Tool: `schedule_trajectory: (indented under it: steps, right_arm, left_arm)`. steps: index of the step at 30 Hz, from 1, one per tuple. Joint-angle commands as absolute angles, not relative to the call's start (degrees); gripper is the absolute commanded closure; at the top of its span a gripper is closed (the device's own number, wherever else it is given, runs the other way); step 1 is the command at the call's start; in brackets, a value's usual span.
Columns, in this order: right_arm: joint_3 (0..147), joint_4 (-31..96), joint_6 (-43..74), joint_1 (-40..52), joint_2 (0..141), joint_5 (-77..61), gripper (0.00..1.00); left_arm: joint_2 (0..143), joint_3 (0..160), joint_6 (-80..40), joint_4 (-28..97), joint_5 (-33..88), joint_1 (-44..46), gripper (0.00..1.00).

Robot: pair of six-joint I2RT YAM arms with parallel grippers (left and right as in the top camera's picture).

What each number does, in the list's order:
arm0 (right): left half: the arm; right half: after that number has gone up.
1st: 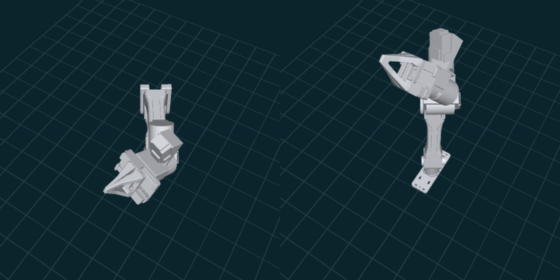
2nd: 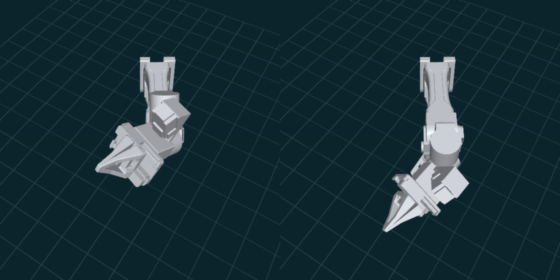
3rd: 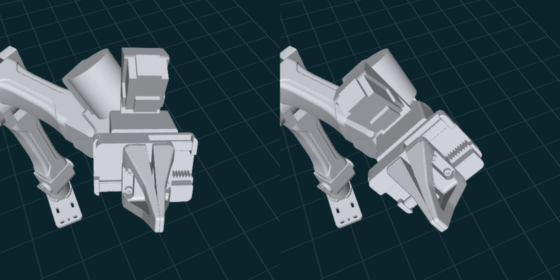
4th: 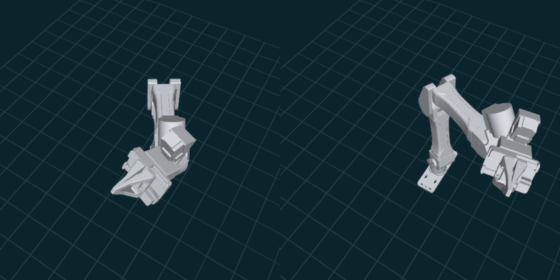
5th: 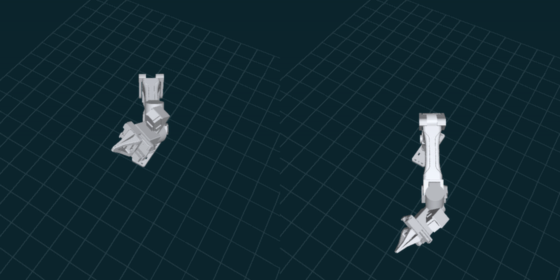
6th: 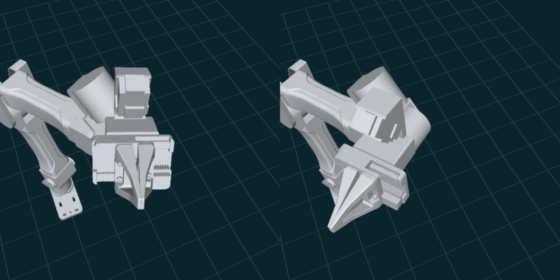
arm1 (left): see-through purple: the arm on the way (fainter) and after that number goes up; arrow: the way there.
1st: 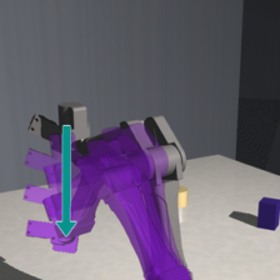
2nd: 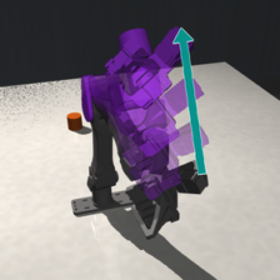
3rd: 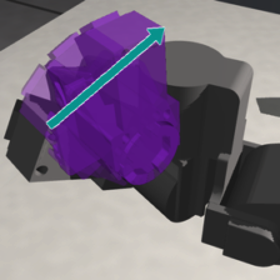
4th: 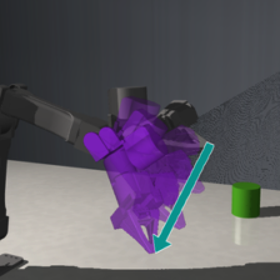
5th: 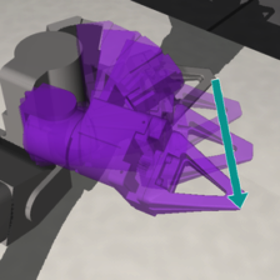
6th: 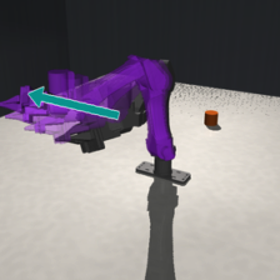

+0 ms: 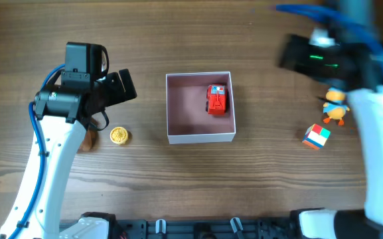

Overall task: Pack container
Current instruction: 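Move the right gripper to the colorful cube and grasp it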

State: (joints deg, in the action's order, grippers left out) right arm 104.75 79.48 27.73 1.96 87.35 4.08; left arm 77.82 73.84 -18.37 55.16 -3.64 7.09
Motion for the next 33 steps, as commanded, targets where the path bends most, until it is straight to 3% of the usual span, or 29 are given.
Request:
schedule_trajectory:
  steps: [1, 6, 16, 22, 30, 33]
  right_arm:
    - [101.0, 82.4, 30.6, -10.5, 87.7, 1.2, 0.00]
    - [86.0, 76.1, 28.2, -20.8, 87.7, -0.1, 0.00]
    - [58.3, 54.9, 28.5, -21.7, 87.9, -0.1, 0.00]
    - [50.2, 41.8, 25.2, -21.7, 88.0, -0.1, 0.00]
    - [48.1, 36.5, 22.5, -21.7, 89.0, -3.8, 0.00]
    - [48.1, 36.7, 22.5, -21.7, 89.0, -3.8, 0.07]
  left_arm:
    - [77.0, 74.6, -18.5, 55.2, -4.4, 6.8, 0.00]
    - [77.0, 74.6, -18.5, 55.2, -4.4, 6.8, 0.00]
    - [77.0, 74.6, -18.5, 55.8, -4.4, 6.8, 0.00]
    - [77.0, 74.6, -18.5, 56.2, -4.4, 6.8, 0.00]
    - [77.0, 74.6, -18.5, 56.2, -4.4, 6.8, 0.00]
    - [77.0, 74.6, -18.5, 56.2, -4.4, 6.8, 0.00]
